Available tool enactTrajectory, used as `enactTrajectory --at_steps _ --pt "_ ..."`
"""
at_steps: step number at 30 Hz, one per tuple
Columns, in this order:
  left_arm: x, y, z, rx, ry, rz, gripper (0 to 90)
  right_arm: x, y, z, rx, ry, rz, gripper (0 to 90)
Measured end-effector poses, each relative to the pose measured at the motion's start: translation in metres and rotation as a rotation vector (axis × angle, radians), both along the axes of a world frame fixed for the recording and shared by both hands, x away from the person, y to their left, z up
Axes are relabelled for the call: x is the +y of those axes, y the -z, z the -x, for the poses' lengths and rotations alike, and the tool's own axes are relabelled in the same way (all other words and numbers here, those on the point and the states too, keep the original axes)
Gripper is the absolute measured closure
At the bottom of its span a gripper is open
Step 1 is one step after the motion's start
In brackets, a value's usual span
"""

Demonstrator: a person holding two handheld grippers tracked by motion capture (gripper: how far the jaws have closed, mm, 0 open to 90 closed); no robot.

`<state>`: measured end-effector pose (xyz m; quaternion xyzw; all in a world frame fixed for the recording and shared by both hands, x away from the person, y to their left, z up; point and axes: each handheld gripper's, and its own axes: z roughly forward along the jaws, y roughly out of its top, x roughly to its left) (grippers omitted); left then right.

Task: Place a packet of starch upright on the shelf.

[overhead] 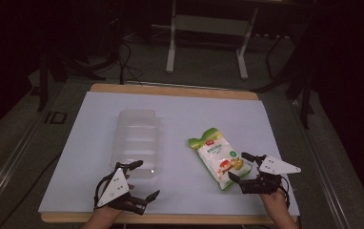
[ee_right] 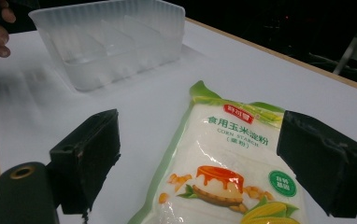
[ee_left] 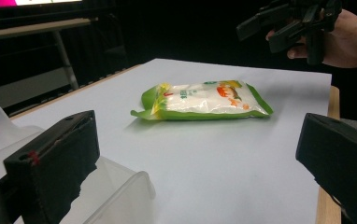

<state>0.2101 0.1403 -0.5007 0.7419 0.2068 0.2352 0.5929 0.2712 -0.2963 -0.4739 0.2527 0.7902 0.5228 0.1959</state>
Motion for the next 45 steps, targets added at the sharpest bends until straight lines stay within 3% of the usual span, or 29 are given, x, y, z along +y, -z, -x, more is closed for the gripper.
enactTrajectory --at_steps 14,24,27,29,37,42,45 --pt "0.000 0.000 0.000 0.000 0.000 -0.003 0.0 0.010 -0.005 0.004 0.002 -0.074 0.032 14.4" --pt "-0.001 0.000 0.001 -0.003 0.001 -0.008 0.0 0.020 -0.032 0.007 -0.064 -0.106 0.028 13.9" --pt "-0.001 0.000 0.001 -0.003 0.002 -0.009 0.0 0.020 -0.043 0.004 -0.067 -0.114 0.008 12.7" --pt "-0.001 0.000 0.001 -0.002 0.003 -0.009 0.0 0.021 -0.051 0.002 -0.094 -0.110 0.014 12.5" --pt "-0.002 0.001 0.001 0.002 0.007 -0.012 0.0 0.024 -0.075 -0.017 -0.074 -0.121 -0.027 11.0" --pt "-0.002 0.001 0.000 0.003 0.009 -0.017 0.0 0.030 -0.087 -0.028 -0.123 -0.106 -0.017 11.0" --pt "-0.002 0.001 0.000 0.003 0.008 -0.020 0.0 0.033 -0.091 -0.038 -0.120 -0.104 -0.026 11.0"
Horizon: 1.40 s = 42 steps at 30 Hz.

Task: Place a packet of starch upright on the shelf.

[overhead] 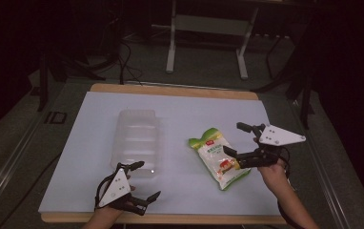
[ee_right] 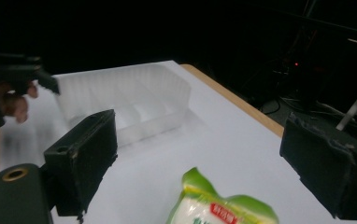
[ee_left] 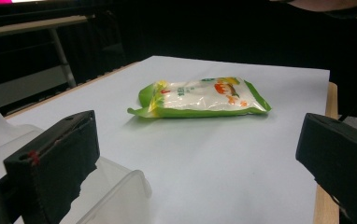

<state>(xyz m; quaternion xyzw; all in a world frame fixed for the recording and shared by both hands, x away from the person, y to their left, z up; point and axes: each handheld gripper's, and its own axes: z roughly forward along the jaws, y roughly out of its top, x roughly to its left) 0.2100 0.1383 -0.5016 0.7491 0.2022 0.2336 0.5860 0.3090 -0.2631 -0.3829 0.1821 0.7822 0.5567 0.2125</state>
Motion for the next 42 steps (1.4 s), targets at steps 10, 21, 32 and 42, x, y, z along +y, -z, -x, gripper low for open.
enactTrajectory --at_steps 10,21,32,42 --pt "0.000 0.000 0.000 0.008 0.006 0.004 0.0 0.014 0.010 -0.038 0.057 0.056 -0.026 11.0" --pt "-0.001 0.001 -0.001 0.012 0.011 -0.001 0.0 0.013 0.057 -0.085 0.169 0.126 0.056 11.2" --pt "-0.001 0.002 -0.001 0.016 0.016 -0.009 0.0 0.010 0.089 -0.111 0.253 0.125 0.125 14.1" --pt "-0.002 0.002 -0.002 0.020 0.017 -0.014 0.0 0.008 0.118 -0.127 0.326 0.146 0.192 16.5"
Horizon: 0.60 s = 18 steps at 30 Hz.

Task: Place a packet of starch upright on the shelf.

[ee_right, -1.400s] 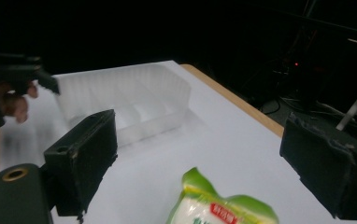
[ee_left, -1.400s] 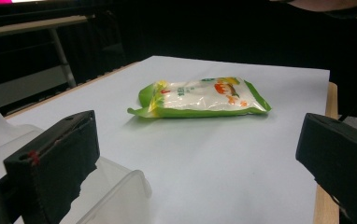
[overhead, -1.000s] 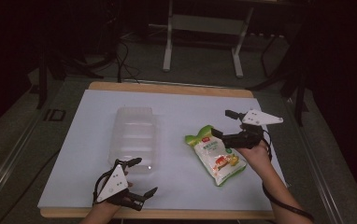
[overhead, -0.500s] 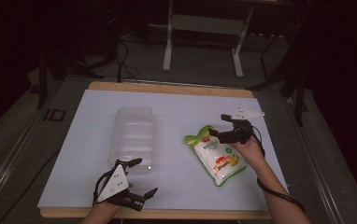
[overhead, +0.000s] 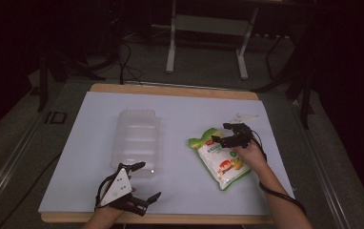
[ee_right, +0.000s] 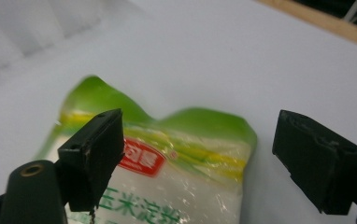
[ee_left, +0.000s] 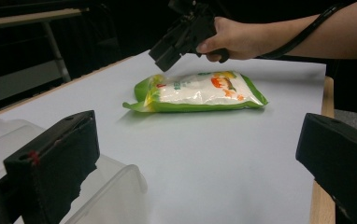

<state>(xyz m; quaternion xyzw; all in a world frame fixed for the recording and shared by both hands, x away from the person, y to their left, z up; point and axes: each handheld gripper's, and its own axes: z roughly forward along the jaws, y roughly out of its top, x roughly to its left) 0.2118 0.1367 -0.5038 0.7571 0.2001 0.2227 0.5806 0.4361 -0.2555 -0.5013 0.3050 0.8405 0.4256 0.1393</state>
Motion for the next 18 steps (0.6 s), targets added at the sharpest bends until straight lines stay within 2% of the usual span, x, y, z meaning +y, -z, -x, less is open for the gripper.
enactTrajectory --at_steps 11,14,18 --pt "-0.001 0.001 0.000 0.003 0.002 -0.008 0.0 -0.002 0.019 -0.014 0.051 0.013 0.081 20.7" --pt "-0.001 0.001 0.000 0.004 0.003 -0.008 0.0 -0.003 0.021 -0.016 0.064 0.016 0.073 20.4" --pt "-0.002 0.001 0.000 0.007 0.002 -0.013 0.0 -0.002 0.021 -0.019 0.073 0.003 0.105 20.3"
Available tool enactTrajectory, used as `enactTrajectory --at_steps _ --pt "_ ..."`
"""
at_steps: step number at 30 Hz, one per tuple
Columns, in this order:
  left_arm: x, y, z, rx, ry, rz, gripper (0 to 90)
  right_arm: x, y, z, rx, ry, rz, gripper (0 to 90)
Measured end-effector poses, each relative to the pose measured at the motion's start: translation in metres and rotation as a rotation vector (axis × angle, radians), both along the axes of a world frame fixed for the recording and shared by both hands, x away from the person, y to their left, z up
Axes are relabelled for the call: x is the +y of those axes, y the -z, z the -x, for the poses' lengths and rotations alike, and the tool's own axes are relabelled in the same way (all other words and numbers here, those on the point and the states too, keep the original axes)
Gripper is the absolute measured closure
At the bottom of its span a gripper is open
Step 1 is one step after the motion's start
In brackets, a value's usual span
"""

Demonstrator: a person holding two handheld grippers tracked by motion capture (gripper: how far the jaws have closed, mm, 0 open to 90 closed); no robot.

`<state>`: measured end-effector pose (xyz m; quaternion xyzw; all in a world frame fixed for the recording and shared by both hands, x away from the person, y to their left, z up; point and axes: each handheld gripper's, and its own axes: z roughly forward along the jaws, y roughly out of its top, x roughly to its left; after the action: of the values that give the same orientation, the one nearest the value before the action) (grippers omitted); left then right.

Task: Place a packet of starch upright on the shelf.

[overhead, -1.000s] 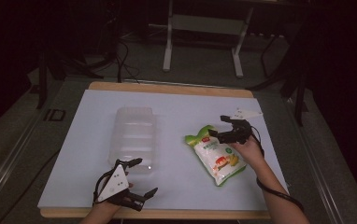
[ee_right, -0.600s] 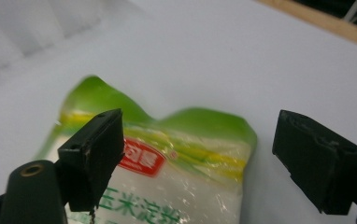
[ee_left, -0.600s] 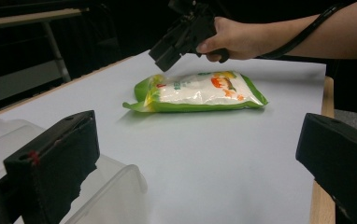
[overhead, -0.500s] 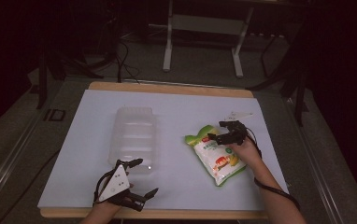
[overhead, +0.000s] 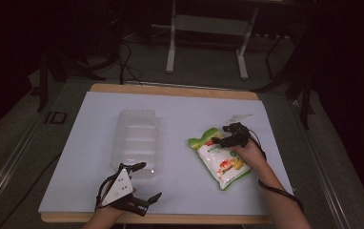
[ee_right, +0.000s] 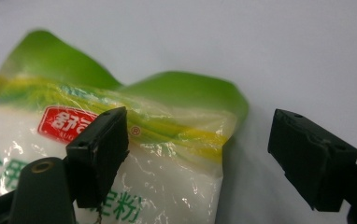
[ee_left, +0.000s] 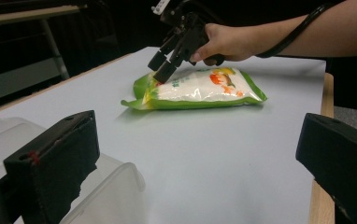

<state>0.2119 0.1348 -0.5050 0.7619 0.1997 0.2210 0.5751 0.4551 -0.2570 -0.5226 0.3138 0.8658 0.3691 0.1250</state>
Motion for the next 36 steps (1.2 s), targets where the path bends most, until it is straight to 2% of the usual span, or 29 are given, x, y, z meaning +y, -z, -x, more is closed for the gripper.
enactTrajectory --at_steps 1,4,6,9,15,16,18,22,27,32,36 --pt "0.000 0.000 0.000 0.000 0.000 0.000 0.0 0.002 0.001 0.000 0.006 -0.011 0.018 20.9" --pt "-0.001 0.000 0.000 0.001 0.002 -0.001 0.0 0.003 0.002 -0.002 0.034 -0.018 0.020 22.2" --pt "-0.001 0.000 0.000 0.001 0.003 -0.003 0.0 0.002 0.003 -0.003 0.057 -0.025 0.005 24.9" --pt "-0.001 0.000 0.000 0.001 0.004 -0.003 0.0 -0.002 0.006 -0.006 0.124 -0.017 -0.042 30.1" --pt "-0.002 0.001 0.000 0.001 0.006 -0.006 0.0 0.001 0.003 -0.004 0.152 -0.026 -0.035 46.2" --pt "-0.002 0.001 0.000 0.000 0.005 -0.006 0.0 0.001 0.003 -0.004 0.155 -0.018 -0.032 51.7" --pt "-0.002 0.001 0.000 0.001 0.006 -0.006 0.0 0.003 0.003 -0.002 0.122 -0.016 0.010 65.1" --pt "-0.002 0.001 0.000 0.001 0.006 -0.006 0.0 0.011 0.001 0.003 0.075 -0.030 0.072 79.0" --pt "-0.001 0.000 0.000 0.000 0.004 -0.004 0.0 0.017 -0.004 0.007 0.045 -0.033 0.127 83.2" --pt "-0.001 0.000 0.000 0.002 0.003 -0.001 0.0 0.018 -0.010 0.010 0.027 -0.038 0.123 85.1" --pt "-0.001 0.000 0.000 0.000 0.003 -0.003 0.0 0.017 -0.016 0.013 0.019 -0.045 0.091 85.6"
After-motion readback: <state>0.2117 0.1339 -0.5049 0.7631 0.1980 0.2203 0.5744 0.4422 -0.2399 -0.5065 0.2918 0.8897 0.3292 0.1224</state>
